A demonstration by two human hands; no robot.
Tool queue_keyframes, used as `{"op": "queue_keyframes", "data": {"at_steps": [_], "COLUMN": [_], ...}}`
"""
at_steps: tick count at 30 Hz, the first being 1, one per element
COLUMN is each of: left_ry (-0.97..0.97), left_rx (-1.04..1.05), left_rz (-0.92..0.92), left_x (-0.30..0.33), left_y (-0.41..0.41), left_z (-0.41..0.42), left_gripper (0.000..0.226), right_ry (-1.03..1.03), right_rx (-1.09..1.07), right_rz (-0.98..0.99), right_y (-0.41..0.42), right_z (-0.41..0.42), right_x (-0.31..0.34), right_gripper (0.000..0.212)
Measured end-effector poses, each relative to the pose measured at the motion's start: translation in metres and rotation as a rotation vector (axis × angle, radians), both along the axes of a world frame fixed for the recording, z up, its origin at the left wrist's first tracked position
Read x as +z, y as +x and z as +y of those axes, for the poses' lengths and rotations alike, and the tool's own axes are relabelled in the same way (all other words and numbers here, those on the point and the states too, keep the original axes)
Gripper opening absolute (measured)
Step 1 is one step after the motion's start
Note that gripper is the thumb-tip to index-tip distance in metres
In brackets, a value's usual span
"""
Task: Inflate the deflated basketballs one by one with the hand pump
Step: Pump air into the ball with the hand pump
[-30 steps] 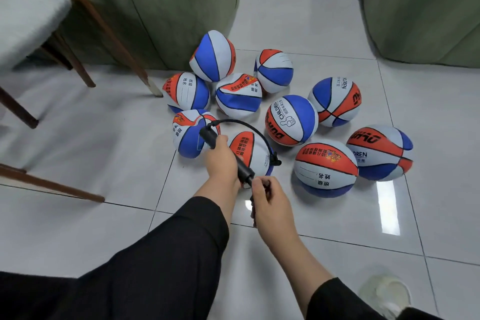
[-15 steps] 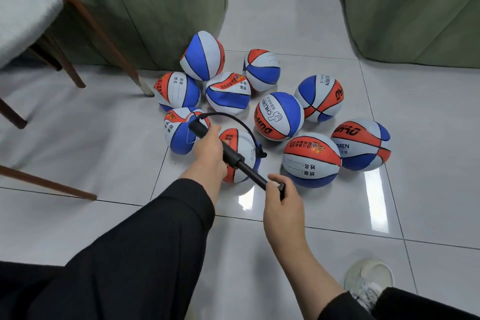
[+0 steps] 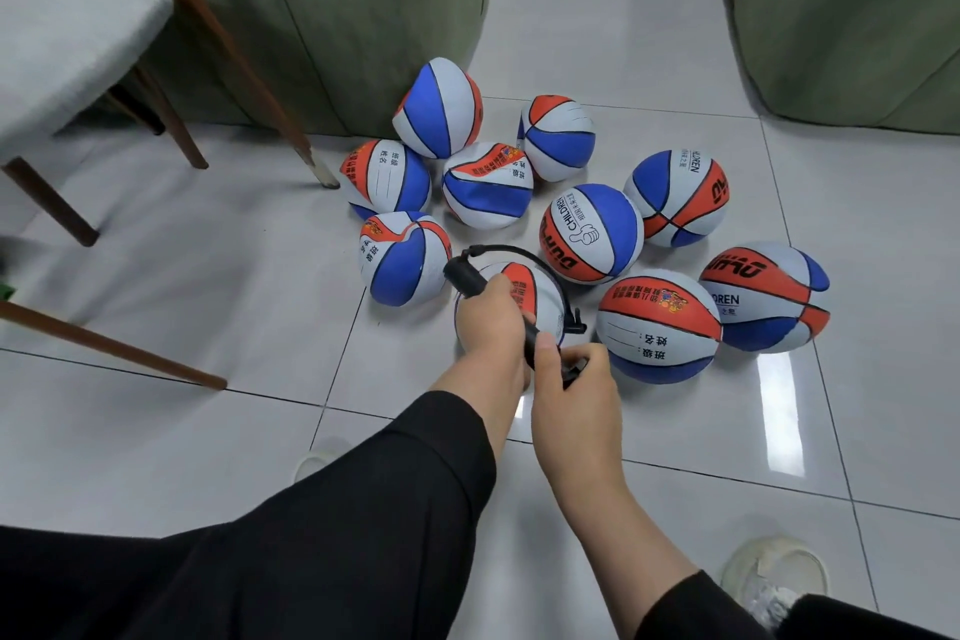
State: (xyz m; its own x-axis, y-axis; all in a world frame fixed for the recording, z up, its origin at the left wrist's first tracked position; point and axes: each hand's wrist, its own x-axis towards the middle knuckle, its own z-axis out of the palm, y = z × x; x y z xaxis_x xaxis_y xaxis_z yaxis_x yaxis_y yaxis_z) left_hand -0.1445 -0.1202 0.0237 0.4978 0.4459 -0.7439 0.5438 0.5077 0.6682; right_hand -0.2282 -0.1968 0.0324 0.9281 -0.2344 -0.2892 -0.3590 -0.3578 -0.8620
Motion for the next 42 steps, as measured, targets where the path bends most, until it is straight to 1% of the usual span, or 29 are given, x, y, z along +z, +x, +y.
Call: {"op": "queue_keyframes", "data": {"at_steps": [4,7,10,15,19,22,26,29,31,35,36,38,39,42], "left_ry": [0.031,0.038,0.056,0.067,0.067,0.073,0.131,0.115,0.083,0.099,0.096,0.105,0.111,0.132], "left_rx": [-0.057,-0.114,-0.090,-0.019,-0.011,-0.014,-0.075,-0.110,-0.118,-0.121,-0.103,-0.066,-0.054,-0.040], "left_rz": [-0.051,-0.068,-0.035,-0.019,-0.017,-0.015,-0.024,-0.026,-0.014,-0.036,-0.041,-0.046,-0.044,-0.054], "left_x": [-0.002,0.001,0.006,0.004,0.005,0.002,0.003,0.006,0.005,0.010,0.011,0.012,0.010,0.010], "left_y": [0.005,0.013,0.019,0.028,0.023,0.017,0.010,0.005,0.006,0.016,0.020,0.025,0.027,0.029], "left_z": [-0.002,0.001,0.015,0.052,0.039,0.020,-0.004,-0.011,-0.009,0.003,0.008,0.021,0.028,0.040], "left_gripper": [0.012,0.022,0.021,0.024,0.015,0.023,0.014,0.017,0.026,0.031,0.028,0.014,0.010,0.009], "right_ry": [-0.005,-0.040,-0.034,-0.049,-0.025,-0.021,0.006,0.017,0.000,-0.029,-0.027,-0.018,-0.010,-0.008], "right_rx": [-0.017,-0.002,0.001,0.082,0.027,0.019,0.004,-0.007,0.015,0.049,0.045,0.048,0.056,0.089], "right_rz": [0.005,-0.013,-0.043,-0.081,-0.119,-0.086,-0.042,-0.052,-0.063,-0.101,-0.108,-0.098,-0.088,-0.053], "right_y": [-0.002,-0.002,-0.005,-0.012,-0.007,-0.005,-0.004,-0.002,0.000,-0.001,-0.004,-0.009,-0.012,-0.013], "right_z": [-0.002,-0.004,-0.006,-0.005,-0.006,-0.004,-0.002,-0.004,-0.005,-0.007,-0.007,-0.008,-0.008,-0.008], "right_x": [0.000,-0.001,-0.004,-0.003,-0.001,-0.002,-0.002,-0.002,0.000,0.000,-0.001,-0.005,-0.006,-0.010], "right_gripper": [0.037,0.031,0.030,0.025,0.023,0.026,0.032,0.034,0.033,0.032,0.036,0.043,0.042,0.032]}}
